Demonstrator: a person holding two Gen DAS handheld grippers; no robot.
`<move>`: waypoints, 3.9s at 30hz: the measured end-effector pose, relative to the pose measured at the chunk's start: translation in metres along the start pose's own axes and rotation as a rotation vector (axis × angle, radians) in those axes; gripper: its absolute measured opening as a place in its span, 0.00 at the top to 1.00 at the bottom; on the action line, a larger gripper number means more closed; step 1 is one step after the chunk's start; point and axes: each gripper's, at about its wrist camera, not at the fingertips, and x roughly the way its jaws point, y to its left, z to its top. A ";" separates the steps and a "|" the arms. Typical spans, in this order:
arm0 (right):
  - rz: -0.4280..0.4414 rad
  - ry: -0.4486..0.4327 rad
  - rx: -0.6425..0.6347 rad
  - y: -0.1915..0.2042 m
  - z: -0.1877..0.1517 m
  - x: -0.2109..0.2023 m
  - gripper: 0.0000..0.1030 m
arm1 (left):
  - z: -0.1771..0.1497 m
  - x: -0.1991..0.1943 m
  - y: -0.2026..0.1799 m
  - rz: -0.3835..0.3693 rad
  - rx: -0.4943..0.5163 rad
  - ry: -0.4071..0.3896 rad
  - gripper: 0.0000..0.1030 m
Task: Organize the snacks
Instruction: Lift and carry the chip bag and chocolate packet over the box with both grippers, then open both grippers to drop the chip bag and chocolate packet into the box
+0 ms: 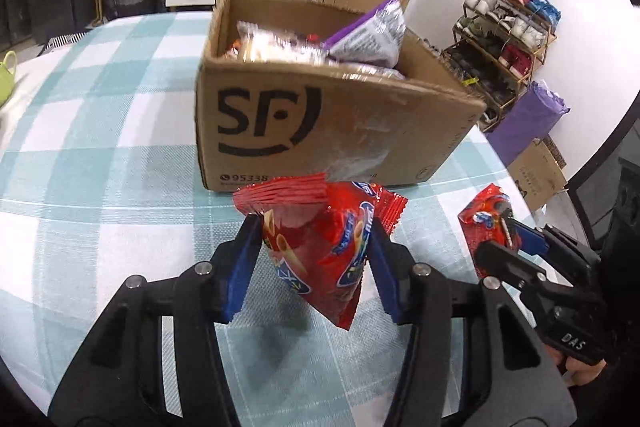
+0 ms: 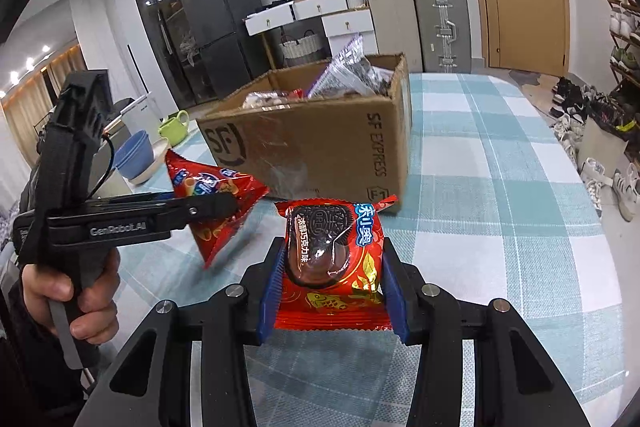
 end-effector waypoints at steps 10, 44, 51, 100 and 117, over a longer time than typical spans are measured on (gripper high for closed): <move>0.003 -0.067 -0.030 0.011 0.015 -0.020 0.57 | 0.008 -0.056 0.001 0.022 0.018 -0.097 0.52; -0.007 -0.189 -0.079 0.010 0.093 -0.015 0.57 | 0.081 -0.116 -0.018 0.101 0.097 -0.259 0.52; -0.007 -0.191 -0.086 0.004 0.104 -0.008 0.57 | 0.096 -0.108 -0.024 0.102 0.112 -0.262 0.52; 0.045 0.005 -0.162 0.009 0.125 0.100 0.57 | 0.157 0.047 -0.005 0.178 0.176 -0.126 0.52; -0.003 -0.065 -0.159 0.002 0.124 0.069 0.16 | 0.144 0.034 0.011 0.148 0.150 -0.102 0.46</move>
